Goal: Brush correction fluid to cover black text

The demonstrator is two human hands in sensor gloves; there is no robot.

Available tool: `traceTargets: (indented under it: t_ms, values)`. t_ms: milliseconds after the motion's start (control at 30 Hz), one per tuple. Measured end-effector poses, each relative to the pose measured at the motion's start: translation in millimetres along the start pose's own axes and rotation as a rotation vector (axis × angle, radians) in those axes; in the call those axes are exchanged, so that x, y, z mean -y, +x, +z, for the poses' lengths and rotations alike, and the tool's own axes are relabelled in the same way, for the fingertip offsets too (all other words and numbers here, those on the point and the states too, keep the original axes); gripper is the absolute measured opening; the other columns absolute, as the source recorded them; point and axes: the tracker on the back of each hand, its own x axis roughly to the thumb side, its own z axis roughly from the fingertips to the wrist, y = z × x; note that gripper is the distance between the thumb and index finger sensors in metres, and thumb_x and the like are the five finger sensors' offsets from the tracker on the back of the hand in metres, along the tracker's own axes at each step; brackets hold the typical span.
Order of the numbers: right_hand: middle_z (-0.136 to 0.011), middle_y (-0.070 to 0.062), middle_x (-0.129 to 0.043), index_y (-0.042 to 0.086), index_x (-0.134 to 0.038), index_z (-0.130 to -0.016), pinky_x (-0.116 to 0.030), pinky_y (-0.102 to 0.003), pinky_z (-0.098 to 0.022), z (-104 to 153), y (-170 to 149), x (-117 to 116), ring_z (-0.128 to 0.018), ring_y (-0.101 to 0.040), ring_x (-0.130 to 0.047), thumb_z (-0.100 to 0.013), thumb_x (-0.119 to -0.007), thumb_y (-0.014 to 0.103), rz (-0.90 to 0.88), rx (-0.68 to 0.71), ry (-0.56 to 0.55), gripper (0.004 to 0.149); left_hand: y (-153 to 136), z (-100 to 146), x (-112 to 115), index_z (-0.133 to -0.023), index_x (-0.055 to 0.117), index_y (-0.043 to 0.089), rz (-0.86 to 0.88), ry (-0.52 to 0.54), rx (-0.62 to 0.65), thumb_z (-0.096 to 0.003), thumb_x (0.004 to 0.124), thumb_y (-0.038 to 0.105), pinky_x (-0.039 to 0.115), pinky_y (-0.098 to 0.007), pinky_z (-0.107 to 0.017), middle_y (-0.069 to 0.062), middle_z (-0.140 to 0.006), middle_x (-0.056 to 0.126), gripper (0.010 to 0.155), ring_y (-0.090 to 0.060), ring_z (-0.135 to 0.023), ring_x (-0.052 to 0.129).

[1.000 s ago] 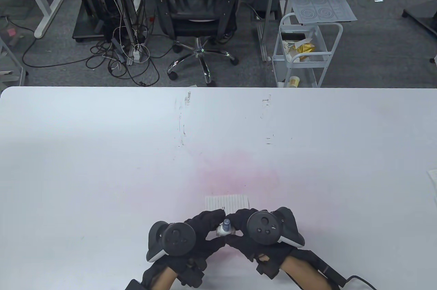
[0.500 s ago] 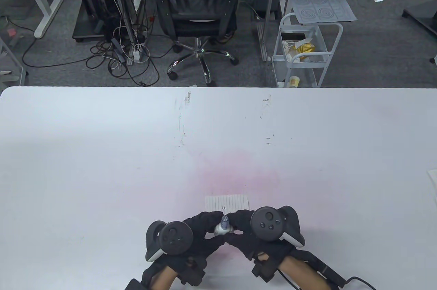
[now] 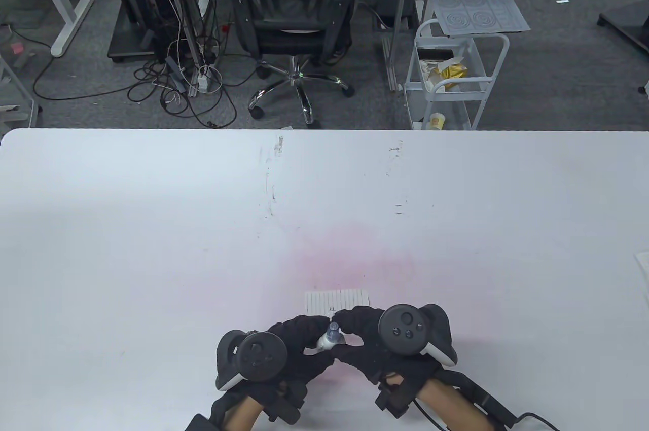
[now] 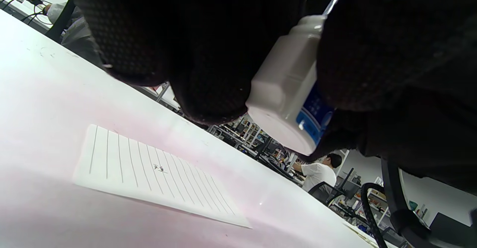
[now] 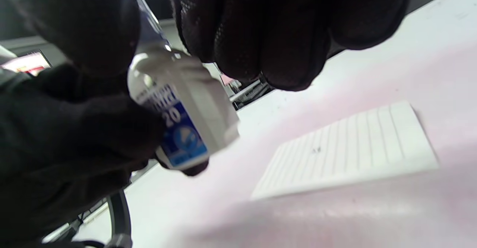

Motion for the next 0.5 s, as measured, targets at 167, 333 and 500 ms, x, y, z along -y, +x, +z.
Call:
traceTargets:
  t_ms: [167,333,500]
  values:
    - [-0.078,-0.007,-0.082,0.018,-0.077,-0.084,-0.073,-0.056,-0.051,4,7,3,-0.061,-0.034,-0.096,-0.033,-0.086,0.057,0.001,0.052,-0.101,0.066,0,-1,5,-0.08,0.083,0.019,-0.018,-0.029,-0.006,-0.0282,0.1,0.048,0.093,-0.039,-0.045,-0.006,-0.069,0.101,0.061,-0.017,-0.046,0.113]
    - [-0.07,-0.005,-0.087,0.019,-0.082,-0.078,-0.077,-0.054,-0.048,6,11,1,-0.052,-0.031,-0.1,-0.031,-0.089,0.056,0.002,0.049,-0.167,0.06,2,-1,9,-0.08,0.083,0.019,-0.032,-0.044,0.003,-0.028,0.1,0.048,0.094,-0.039,-0.045,-0.006,-0.069,0.101,0.061,-0.017,-0.046,0.113]
    - [-0.062,-0.004,-0.092,0.019,-0.086,-0.071,-0.081,-0.053,-0.043,7,11,0,-0.044,-0.028,-0.103,-0.03,-0.092,0.053,0.001,0.026,-0.251,0.053,5,-2,12,-0.08,0.083,0.019,-0.041,-0.052,0.01,-0.028,0.1,0.048,0.093,-0.039,-0.045,-0.006,-0.069,0.101,0.061,-0.017,-0.045,0.113]
